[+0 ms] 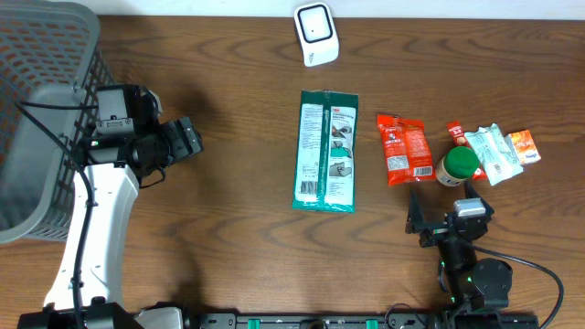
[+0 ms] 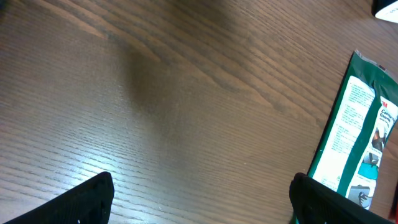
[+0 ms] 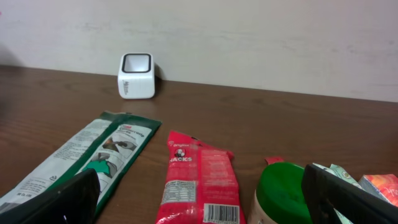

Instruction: Scan the item barcode

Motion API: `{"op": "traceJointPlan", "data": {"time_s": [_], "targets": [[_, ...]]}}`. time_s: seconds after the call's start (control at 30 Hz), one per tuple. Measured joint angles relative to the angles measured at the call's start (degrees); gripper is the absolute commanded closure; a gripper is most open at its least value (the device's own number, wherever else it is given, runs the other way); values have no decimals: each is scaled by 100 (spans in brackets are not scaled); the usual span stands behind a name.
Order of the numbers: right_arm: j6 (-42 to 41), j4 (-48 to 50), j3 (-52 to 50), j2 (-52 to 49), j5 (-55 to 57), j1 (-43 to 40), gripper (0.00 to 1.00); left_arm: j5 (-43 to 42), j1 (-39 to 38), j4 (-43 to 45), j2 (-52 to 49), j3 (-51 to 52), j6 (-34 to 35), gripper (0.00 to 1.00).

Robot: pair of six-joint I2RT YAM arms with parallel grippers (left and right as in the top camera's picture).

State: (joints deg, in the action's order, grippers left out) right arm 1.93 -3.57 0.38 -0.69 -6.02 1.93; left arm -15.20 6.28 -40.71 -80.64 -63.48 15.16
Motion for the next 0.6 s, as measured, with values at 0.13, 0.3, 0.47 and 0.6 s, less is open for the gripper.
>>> {"op": "traceJointPlan", "data": {"time_s": [0.13, 0.3, 0.47, 0.6], "targets": [[0, 0, 0, 0, 0, 0, 1, 0, 0, 0, 0, 0, 0, 9], [0, 0, 0, 0, 0, 0, 1, 0, 0, -2, 0, 0, 0, 9], [0, 0, 0, 0, 0, 0, 1, 2, 0, -4, 173, 2, 0, 9], [0, 4, 0, 2, 0, 0, 1, 4, 0, -13, 1237, 2, 0, 9]]}}
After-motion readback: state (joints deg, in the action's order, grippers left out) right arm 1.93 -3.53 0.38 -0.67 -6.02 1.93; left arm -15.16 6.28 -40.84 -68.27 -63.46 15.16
